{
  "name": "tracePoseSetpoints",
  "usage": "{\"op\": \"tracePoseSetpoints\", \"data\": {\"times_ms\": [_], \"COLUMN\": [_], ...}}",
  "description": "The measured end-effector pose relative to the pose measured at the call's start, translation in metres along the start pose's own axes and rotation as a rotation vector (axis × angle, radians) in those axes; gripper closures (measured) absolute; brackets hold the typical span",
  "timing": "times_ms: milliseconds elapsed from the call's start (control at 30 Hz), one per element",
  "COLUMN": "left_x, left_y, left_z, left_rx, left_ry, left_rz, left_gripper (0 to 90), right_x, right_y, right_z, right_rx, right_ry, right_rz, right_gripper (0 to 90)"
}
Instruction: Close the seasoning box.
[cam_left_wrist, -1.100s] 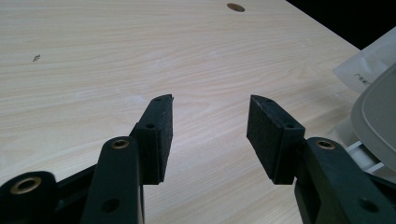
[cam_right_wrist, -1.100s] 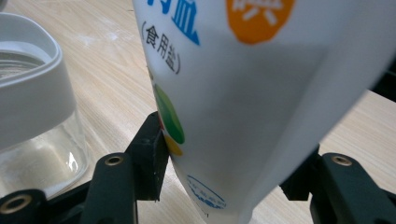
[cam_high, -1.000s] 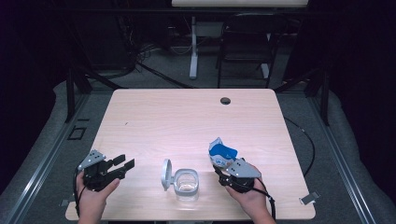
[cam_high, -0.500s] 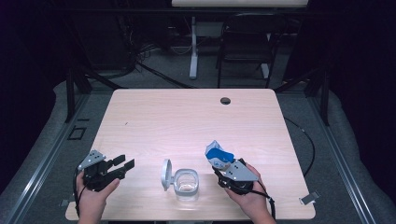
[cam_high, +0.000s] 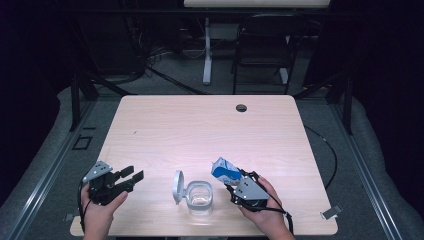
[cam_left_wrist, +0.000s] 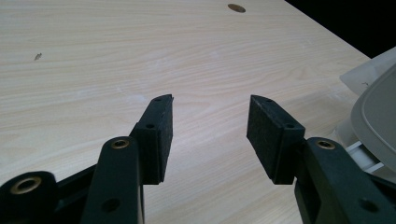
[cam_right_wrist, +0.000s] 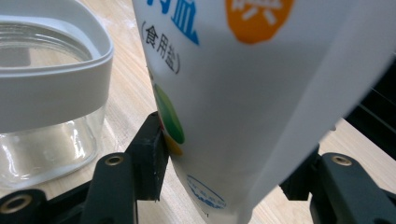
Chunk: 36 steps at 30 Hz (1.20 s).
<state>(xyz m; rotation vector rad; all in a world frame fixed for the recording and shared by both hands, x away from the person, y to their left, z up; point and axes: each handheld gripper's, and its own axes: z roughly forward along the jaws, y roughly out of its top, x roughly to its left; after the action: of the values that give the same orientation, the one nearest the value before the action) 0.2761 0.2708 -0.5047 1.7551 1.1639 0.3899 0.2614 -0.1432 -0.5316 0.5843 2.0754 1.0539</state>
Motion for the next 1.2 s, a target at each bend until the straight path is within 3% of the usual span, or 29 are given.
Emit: {"op": "tracePoseSetpoints", "data": {"times_ms": [200, 467, 933, 1133, 1200], "left_x": [0.001, 0.003, 0.004, 0.005, 0.005], "left_y": [0.0, 0.0, 0.0, 0.0, 0.0], "left_z": [-0.001, -0.002, 0.0, -0.001, -0.001], "left_rx": [0.002, -0.006, -0.002, 0.0, 0.0], "left_ry": [0.001, 0.006, 0.01, 0.011, 0.011], "left_rz": [-0.002, -0.009, -0.01, -0.009, -0.01], "left_gripper": [51.2, 51.2, 51.1, 51.2, 51.1], "right_x": [0.006, 0.01, 0.01, 0.009, 0.009], "right_y": [0.003, 0.008, 0.009, 0.012, 0.012], "right_z": [0.001, 0.004, 0.008, 0.005, 0.005], "right_rx": [0.01, 0.043, 0.058, 0.084, 0.078], "right_ry": [0.007, -0.01, -0.039, -0.058, -0.061], "right_rz": [-0.039, -0.134, -0.197, -0.269, -0.269], "right_gripper": [44.5, 44.6, 44.9, 44.9, 45.1]}}
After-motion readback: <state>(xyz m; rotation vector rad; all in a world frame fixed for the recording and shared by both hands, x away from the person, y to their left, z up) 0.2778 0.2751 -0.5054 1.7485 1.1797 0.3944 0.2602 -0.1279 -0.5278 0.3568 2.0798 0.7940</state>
